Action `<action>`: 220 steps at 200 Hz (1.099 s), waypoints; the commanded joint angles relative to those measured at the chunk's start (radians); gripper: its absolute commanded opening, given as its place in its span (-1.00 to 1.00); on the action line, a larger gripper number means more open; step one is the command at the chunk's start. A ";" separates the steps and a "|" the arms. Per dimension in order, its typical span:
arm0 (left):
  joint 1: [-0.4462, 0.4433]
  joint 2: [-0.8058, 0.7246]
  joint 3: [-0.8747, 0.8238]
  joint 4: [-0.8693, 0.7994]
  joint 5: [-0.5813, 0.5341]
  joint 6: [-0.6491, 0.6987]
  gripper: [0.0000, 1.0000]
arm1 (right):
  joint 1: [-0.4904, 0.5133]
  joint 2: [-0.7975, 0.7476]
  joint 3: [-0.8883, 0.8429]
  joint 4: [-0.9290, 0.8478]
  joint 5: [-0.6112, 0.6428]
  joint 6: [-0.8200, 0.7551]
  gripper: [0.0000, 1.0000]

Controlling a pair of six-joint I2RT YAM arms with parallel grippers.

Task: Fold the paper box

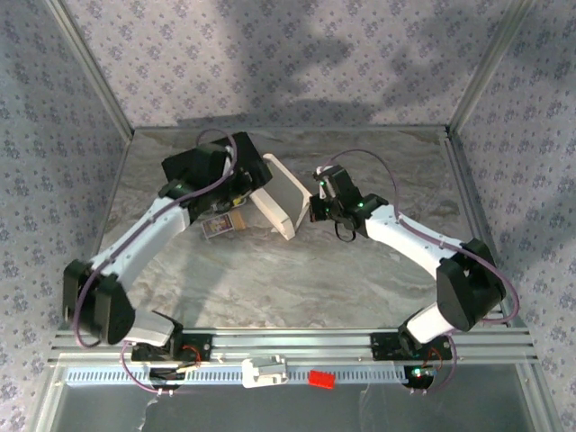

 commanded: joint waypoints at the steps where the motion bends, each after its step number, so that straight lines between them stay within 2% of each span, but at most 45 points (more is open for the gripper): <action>1: -0.010 0.066 0.038 0.014 -0.014 -0.022 0.99 | 0.005 0.021 0.037 -0.029 -0.019 -0.017 -1.00; 36: -0.030 0.155 0.049 0.116 0.007 -0.021 0.99 | 0.016 0.044 0.066 -0.032 -0.032 -0.022 -1.00; 68: -0.031 0.216 0.106 0.101 0.013 0.010 0.99 | 0.029 0.060 0.094 -0.038 -0.041 -0.030 -1.00; 141: -0.045 0.271 0.114 0.158 0.072 -0.039 0.99 | 0.093 0.083 0.158 -0.030 -0.110 -0.072 -1.00; 168: -0.044 0.284 0.125 0.133 0.076 -0.030 0.99 | 0.117 0.096 0.170 -0.035 -0.146 -0.103 -1.00; 220: -0.024 0.309 0.176 -0.013 0.082 -0.014 0.99 | 0.130 0.081 0.143 -0.044 -0.109 -0.100 -1.00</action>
